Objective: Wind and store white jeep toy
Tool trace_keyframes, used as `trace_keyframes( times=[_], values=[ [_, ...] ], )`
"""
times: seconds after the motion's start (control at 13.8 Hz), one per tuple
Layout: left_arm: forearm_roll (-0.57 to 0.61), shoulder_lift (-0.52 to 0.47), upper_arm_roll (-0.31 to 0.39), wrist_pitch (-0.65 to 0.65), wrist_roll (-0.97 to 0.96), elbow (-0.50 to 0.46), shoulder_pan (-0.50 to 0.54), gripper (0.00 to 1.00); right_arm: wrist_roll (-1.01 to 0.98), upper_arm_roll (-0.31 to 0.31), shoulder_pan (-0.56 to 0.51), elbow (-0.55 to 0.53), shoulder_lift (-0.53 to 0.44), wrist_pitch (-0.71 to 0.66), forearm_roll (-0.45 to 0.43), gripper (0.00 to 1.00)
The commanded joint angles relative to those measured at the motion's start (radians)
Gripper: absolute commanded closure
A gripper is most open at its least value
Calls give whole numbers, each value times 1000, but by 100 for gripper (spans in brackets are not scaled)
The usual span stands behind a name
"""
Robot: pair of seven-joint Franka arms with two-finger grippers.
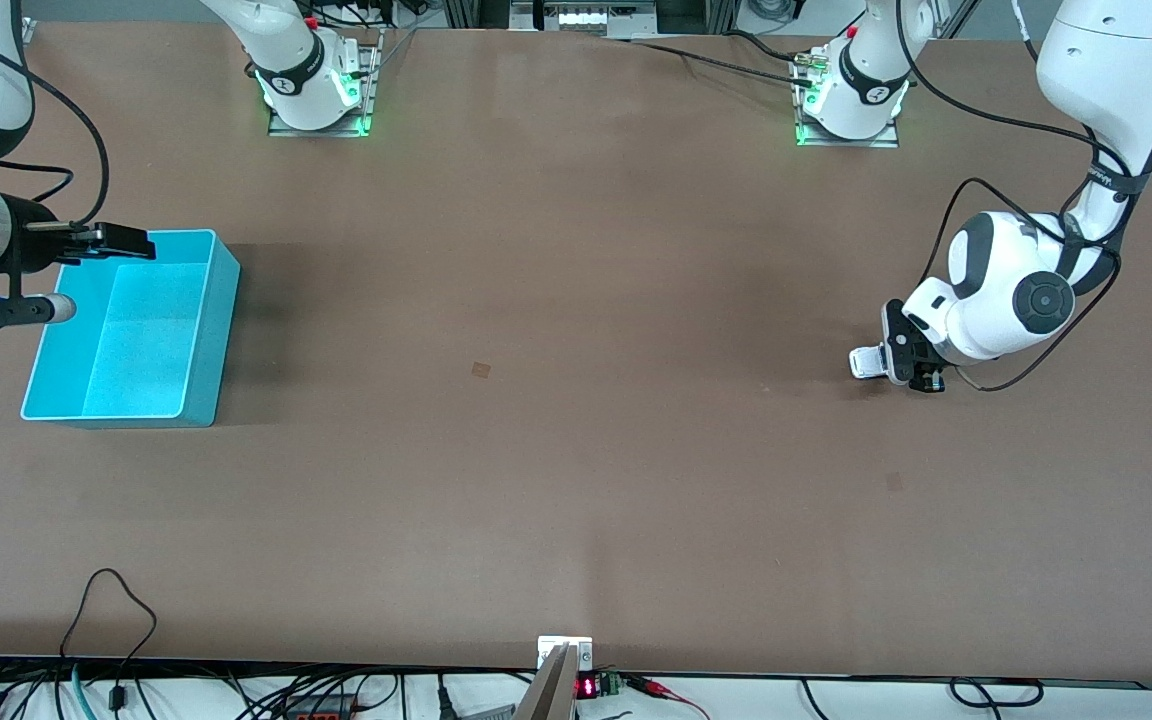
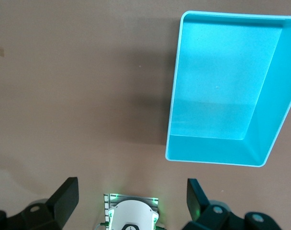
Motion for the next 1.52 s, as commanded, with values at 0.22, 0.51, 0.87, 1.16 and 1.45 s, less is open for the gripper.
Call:
trace_keyframes(
  times=[0.22, 0.51, 0.87, 1.16, 1.45],
  values=[
    [24, 28, -2, 28, 87, 5, 25, 83, 13, 3, -5, 12, 3, -16, 17, 0],
    [34, 42, -2, 56, 92, 1, 39, 83, 13, 3, -6, 12, 3, -29, 17, 0],
    [58, 58, -1, 70, 92, 2, 67, 83, 13, 3, -5, 12, 3, -33, 17, 0],
    [61, 78, -1, 70, 90, 5, 96, 82, 13, 3, -8, 12, 3, -43, 17, 0],
    [133, 98, -1, 71, 90, 11, 143, 82, 13, 3, -6, 12, 1, -43, 17, 0]
  ],
)
